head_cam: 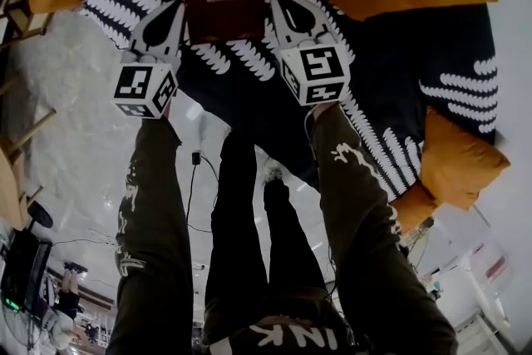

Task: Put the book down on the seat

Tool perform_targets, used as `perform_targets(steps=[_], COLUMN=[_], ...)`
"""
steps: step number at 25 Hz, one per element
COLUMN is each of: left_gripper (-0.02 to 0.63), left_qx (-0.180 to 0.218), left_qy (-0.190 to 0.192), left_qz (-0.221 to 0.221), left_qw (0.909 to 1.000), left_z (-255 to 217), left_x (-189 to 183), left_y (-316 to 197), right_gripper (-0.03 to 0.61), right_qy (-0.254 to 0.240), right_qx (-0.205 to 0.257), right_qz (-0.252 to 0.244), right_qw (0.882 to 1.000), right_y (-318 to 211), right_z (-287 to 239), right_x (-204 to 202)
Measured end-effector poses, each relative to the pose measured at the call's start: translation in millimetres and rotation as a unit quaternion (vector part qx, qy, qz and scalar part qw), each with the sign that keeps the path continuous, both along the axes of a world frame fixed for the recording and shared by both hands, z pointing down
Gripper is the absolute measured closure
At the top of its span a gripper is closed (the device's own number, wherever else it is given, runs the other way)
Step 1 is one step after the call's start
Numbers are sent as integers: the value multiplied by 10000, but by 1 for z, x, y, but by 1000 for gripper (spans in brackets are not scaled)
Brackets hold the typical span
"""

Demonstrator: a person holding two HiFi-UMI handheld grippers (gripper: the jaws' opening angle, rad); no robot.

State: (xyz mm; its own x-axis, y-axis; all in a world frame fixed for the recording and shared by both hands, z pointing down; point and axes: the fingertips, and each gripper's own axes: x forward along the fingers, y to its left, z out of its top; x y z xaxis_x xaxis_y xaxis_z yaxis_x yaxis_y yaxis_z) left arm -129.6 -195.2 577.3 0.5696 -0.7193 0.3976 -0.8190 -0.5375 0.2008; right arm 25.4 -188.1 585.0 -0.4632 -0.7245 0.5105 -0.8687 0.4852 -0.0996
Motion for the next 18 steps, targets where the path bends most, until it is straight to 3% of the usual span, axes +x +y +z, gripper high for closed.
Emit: perform_targets(steps=[3, 9, 15, 18], left_gripper=[611, 611, 611, 611], left_qx=[258, 583, 857, 1210], left_qy=[-32, 279, 385, 279], left_qz=[-6, -114, -56, -124], left_qw=[9997, 9978, 9956, 9922], left_z=[-46, -166, -281, -348], left_x=[4, 12, 31, 34], left_y=[2, 24, 85, 127], right_gripper=[568, 568, 568, 568], right_qy=[-100, -385, -512, -640], right_qx=[281, 936, 1488, 1717], right_qz=[-50, -167, -370, -428], right_qw=[9995, 9947, 9869, 9821], right_y=[4, 24, 79, 119], right_z=[-43, -168, -295, -356], right_x=[-4, -9, -6, -3])
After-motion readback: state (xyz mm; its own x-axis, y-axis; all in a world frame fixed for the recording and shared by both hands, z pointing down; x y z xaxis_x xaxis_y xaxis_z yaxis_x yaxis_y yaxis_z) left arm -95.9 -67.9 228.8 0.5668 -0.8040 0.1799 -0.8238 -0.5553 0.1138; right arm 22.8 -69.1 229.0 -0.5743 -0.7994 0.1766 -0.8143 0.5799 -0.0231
